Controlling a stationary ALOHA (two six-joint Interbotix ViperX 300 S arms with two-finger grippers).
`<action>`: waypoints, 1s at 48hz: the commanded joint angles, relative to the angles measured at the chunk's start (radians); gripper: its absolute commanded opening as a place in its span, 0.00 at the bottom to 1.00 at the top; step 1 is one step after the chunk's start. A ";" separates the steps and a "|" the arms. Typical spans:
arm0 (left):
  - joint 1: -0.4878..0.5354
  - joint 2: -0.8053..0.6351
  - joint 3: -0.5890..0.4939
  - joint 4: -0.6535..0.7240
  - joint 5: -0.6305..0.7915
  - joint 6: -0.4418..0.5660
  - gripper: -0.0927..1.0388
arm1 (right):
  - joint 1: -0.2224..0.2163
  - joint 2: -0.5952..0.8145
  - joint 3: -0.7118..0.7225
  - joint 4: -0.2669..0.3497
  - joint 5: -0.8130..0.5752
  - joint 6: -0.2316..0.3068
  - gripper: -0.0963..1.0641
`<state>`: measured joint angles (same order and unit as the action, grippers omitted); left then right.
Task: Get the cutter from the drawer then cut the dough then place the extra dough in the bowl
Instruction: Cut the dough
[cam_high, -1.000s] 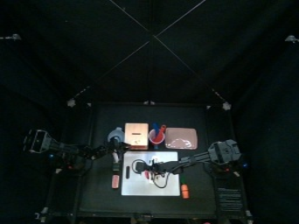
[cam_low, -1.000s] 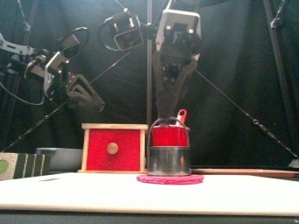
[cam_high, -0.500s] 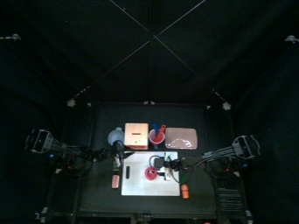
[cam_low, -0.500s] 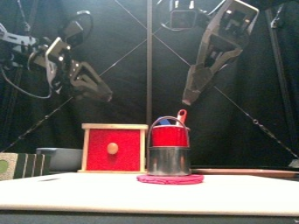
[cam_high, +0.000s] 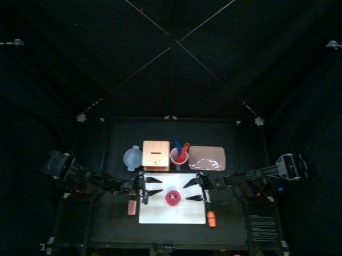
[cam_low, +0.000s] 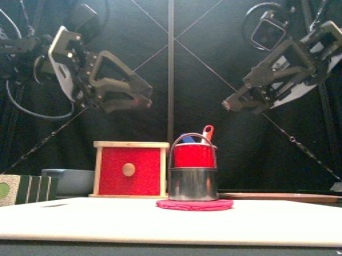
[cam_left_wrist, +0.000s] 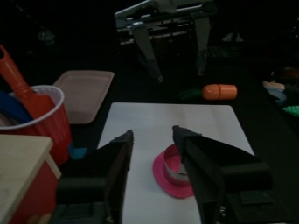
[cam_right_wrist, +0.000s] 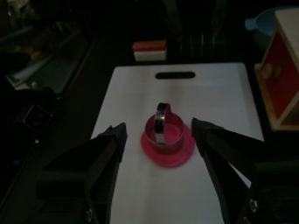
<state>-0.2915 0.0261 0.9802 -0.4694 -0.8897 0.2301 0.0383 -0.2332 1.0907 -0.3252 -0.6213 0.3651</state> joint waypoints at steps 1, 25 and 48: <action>-0.014 0.107 -0.072 0.005 -0.051 -0.048 0.88 | -0.003 0.052 0.009 0.077 -0.135 -0.087 0.88; -0.046 0.198 -0.109 -0.028 -0.057 -0.074 0.92 | 0.193 0.351 -0.110 0.529 -0.314 -0.405 0.88; -0.041 0.206 -0.143 -0.008 0.017 -0.051 0.91 | 0.206 0.360 -0.140 0.598 -0.169 -0.405 0.88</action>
<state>-0.3359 0.2485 0.8667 -0.4817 -0.8759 0.1764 0.2500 0.1473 0.9664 0.2577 -0.8237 -0.0430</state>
